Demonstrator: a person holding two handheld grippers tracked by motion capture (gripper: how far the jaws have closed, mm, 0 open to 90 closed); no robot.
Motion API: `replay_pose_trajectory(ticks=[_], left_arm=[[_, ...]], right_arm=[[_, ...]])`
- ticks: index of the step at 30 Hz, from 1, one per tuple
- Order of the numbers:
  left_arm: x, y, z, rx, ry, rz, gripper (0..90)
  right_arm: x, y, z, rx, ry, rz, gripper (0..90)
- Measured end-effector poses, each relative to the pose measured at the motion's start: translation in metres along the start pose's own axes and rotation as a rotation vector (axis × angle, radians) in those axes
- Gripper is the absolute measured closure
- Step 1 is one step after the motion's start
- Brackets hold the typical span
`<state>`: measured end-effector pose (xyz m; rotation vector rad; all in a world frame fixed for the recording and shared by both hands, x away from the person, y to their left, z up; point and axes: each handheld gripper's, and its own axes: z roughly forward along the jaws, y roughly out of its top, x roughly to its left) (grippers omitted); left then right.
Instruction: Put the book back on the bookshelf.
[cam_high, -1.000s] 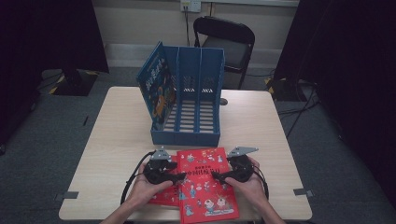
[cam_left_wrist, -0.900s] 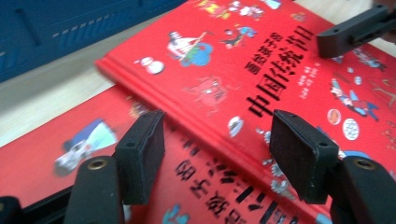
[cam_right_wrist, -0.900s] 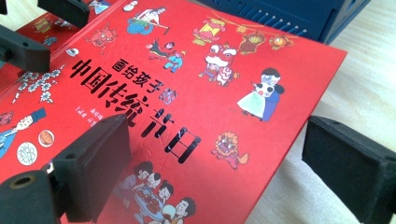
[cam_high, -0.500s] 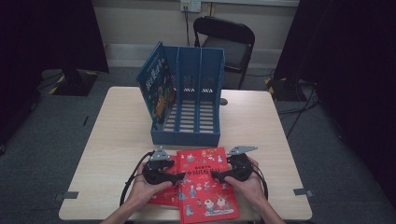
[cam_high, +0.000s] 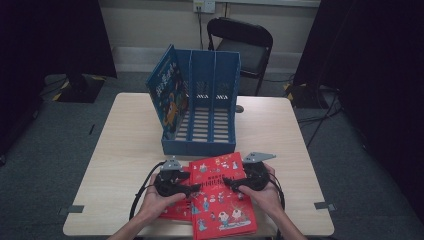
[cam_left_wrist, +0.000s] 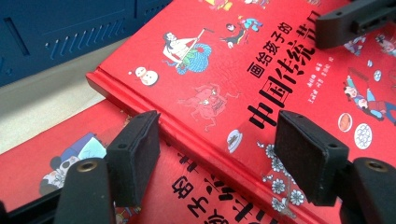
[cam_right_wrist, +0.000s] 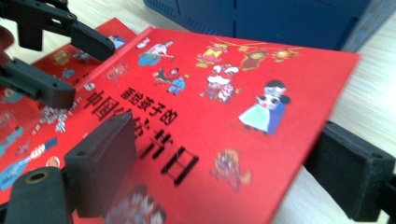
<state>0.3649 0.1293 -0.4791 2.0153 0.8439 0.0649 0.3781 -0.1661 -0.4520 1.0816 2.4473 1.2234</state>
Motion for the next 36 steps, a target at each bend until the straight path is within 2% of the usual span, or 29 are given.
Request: replay_pose_trajectory(ticks=[6,14,23,26,36], left_arm=[[0.001,0.002,0.000,0.009,-0.011,-0.003,30.7],[0.001,0.002,0.001,0.007,-0.007,0.003,30.0],[0.001,0.000,-0.001,-0.004,-0.002,-0.017,28.6],[0.001,0.000,0.000,-0.006,-0.006,-0.011,26.2],[-0.002,0.000,0.001,0.004,-0.001,0.007,23.7]], right_arm=[[-0.003,0.013,0.011,0.045,0.036,0.014,9.3],[-0.003,0.017,0.016,0.078,0.039,0.012,8.1],[0.002,0.018,0.007,0.023,0.024,-0.063,13.0],[0.003,0.019,0.003,0.023,0.025,-0.075,15.8],[-0.004,0.016,0.007,0.074,0.065,0.002,15.1]])
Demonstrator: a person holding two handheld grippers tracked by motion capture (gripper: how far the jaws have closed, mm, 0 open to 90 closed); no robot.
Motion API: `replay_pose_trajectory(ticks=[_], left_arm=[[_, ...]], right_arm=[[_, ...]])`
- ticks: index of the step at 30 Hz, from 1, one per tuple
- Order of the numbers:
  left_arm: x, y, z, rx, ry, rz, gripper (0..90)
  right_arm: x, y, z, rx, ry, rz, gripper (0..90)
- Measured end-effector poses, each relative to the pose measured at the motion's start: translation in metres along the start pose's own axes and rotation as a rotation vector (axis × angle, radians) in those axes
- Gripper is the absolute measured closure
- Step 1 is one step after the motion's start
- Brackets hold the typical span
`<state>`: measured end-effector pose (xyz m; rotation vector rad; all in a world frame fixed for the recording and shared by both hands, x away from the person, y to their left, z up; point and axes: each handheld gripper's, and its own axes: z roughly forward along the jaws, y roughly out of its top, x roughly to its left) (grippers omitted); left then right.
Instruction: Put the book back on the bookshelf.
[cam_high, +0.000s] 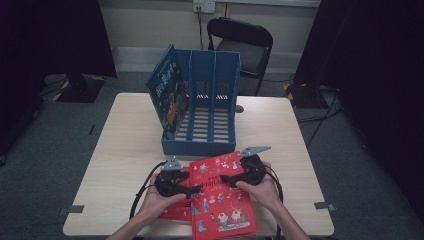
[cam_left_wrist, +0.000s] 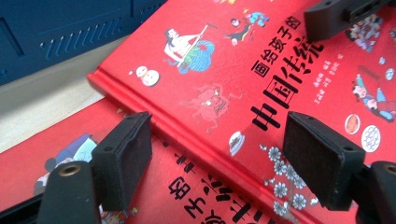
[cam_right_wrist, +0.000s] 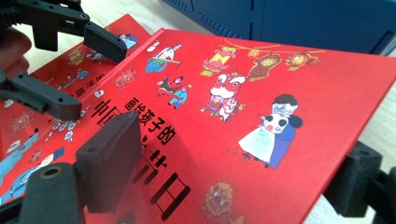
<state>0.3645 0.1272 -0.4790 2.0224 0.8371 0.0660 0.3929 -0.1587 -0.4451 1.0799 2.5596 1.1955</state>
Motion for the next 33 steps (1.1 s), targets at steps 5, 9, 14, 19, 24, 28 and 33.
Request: replay_pose_trajectory(ticks=[5,9,14,19,24,28,33], left_arm=[[0.000,0.000,0.000,-0.003,-0.004,-0.006,23.4],[0.004,-0.001,-0.002,-0.014,-0.022,-0.038,23.5],[0.006,-0.001,-0.003,-0.018,-0.024,-0.053,22.9],[0.008,-0.001,-0.003,-0.030,-0.042,-0.101,16.1],[0.012,-0.001,-0.003,-0.032,-0.074,-0.122,14.4],[0.013,0.001,-0.003,-0.019,-0.094,-0.125,14.7],[0.016,0.002,-0.003,-0.021,-0.127,-0.159,12.7]], right_arm=[[0.003,0.001,0.006,0.007,-0.008,-0.015,9.0],[0.009,0.004,-0.005,-0.061,-0.023,-0.078,21.0],[0.010,0.003,-0.011,-0.094,-0.027,-0.098,26.4],[0.013,0.004,-0.016,-0.124,-0.022,-0.122,29.7],[0.017,0.004,-0.021,-0.155,-0.025,-0.148,32.2],[0.018,0.005,-0.023,-0.174,-0.022,-0.151,35.9],[0.020,0.009,-0.023,-0.191,-0.017,-0.157,39.6]])
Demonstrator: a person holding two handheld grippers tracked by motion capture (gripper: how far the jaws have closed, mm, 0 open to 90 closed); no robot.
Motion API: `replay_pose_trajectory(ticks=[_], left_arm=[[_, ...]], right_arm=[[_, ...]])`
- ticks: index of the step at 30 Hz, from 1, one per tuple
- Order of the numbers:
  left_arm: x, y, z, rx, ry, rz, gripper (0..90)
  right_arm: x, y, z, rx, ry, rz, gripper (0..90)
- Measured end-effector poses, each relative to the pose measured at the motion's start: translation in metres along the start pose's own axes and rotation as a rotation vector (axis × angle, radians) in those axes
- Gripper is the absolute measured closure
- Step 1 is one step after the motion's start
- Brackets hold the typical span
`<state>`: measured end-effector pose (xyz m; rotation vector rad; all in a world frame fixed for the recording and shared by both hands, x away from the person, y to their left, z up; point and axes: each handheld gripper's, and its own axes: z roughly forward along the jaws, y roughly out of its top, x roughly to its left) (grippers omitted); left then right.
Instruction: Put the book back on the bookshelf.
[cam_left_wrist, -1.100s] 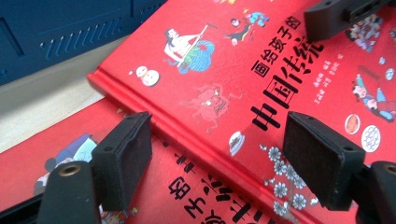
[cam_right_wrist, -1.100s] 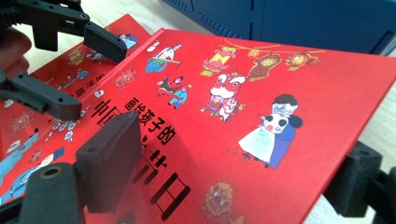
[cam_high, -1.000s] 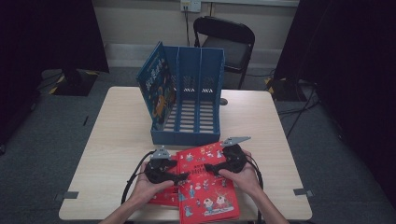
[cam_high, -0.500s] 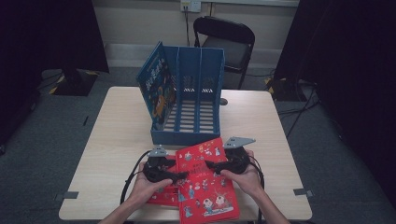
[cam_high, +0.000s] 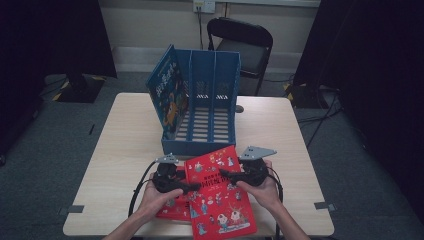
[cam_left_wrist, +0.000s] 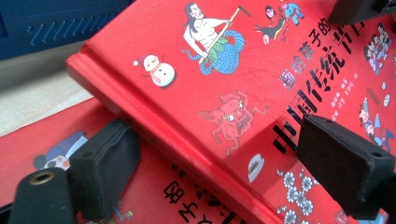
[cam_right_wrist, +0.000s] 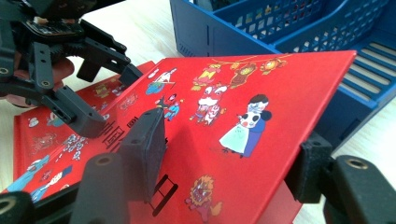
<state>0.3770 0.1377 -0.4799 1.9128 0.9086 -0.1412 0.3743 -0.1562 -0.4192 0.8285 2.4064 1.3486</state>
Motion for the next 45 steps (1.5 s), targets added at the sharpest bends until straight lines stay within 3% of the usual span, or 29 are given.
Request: replay_pose_trajectory(ticks=[8,16,22,27,32,36,37,38,39,45], left_arm=[[-0.001,0.002,0.001,0.005,-0.013,-0.022,11.1],[-0.004,0.005,-0.004,0.013,-0.005,-0.011,13.2],[-0.006,0.008,-0.009,-0.024,0.019,-0.007,18.2],[-0.012,0.014,-0.014,-0.034,0.046,0.039,18.7],[-0.013,0.018,-0.018,-0.071,0.013,0.032,21.1],[-0.016,0.022,-0.023,-0.092,0.013,0.036,22.6],[-0.016,0.023,-0.024,-0.104,-0.008,0.038,23.3],[-0.018,0.025,-0.026,-0.111,0.011,0.038,27.3],[-0.018,0.026,-0.028,-0.111,0.020,0.049,25.8],[-0.021,0.035,-0.039,-0.145,0.044,0.074,30.6]], right_arm=[[0.002,0.003,0.000,-0.014,0.009,-0.008,42.0],[0.004,0.010,-0.001,0.005,0.004,0.010,42.8],[0.002,0.012,-0.001,0.008,-0.003,0.039,42.9],[0.002,0.015,-0.003,-0.005,-0.004,0.052,43.0],[0.002,0.017,-0.005,-0.017,0.007,0.064,43.2],[0.005,0.023,-0.005,-0.030,0.019,0.066,43.2],[0.006,0.025,-0.005,-0.032,0.020,0.063,43.2],[0.007,0.027,-0.004,-0.031,0.026,0.059,43.2],[0.008,0.030,-0.003,-0.033,0.018,0.057,43.3],[0.005,0.042,-0.004,-0.050,0.016,0.080,43.2]])
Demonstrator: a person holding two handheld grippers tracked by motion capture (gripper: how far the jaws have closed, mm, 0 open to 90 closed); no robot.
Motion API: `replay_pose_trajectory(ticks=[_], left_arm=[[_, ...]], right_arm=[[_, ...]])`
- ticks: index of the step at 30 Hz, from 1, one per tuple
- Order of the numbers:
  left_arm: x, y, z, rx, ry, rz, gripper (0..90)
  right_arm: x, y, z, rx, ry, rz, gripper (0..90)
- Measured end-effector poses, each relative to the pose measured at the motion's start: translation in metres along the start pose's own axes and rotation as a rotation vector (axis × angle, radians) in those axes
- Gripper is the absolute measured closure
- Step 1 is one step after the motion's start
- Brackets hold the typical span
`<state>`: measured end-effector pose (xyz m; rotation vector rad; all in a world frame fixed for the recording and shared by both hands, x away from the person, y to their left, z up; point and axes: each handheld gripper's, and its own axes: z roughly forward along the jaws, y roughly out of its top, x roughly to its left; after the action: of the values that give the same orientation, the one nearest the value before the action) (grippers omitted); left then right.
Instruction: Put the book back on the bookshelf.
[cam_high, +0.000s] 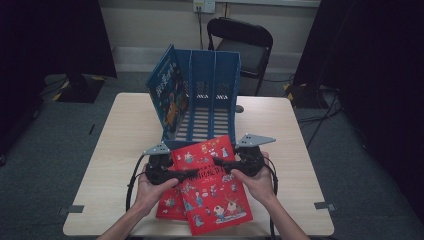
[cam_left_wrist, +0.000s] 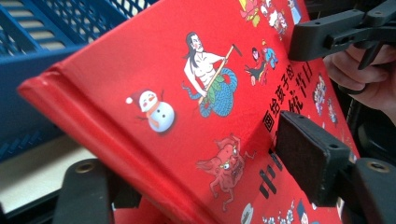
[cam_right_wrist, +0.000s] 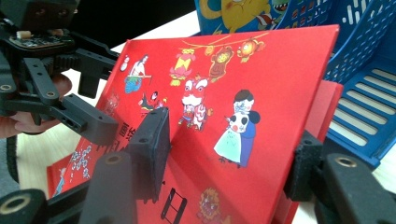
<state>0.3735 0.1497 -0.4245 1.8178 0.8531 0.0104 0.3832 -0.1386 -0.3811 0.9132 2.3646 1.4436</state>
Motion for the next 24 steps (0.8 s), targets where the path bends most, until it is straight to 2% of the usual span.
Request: replay_pose_trajectory(ticks=[7,11,15,23,24], left_arm=[[0.002,0.012,-0.002,-0.023,0.006,0.006,32.4],[0.002,0.023,-0.006,-0.063,0.006,0.015,37.5],[-0.004,0.036,-0.011,-0.096,0.042,0.078,41.1],[-0.007,0.048,-0.021,-0.145,0.051,0.106,48.1],[-0.007,0.051,-0.021,-0.144,0.056,0.121,48.4]], right_arm=[[-0.002,0.008,-0.001,-0.018,-0.019,0.002,42.7],[-0.004,0.013,-0.005,-0.041,-0.037,0.003,42.5],[-0.005,0.019,-0.008,-0.080,-0.045,0.012,42.3],[-0.003,0.028,-0.011,-0.124,-0.070,-0.003,42.0],[-0.003,0.029,-0.011,-0.132,-0.073,-0.006,42.0]])
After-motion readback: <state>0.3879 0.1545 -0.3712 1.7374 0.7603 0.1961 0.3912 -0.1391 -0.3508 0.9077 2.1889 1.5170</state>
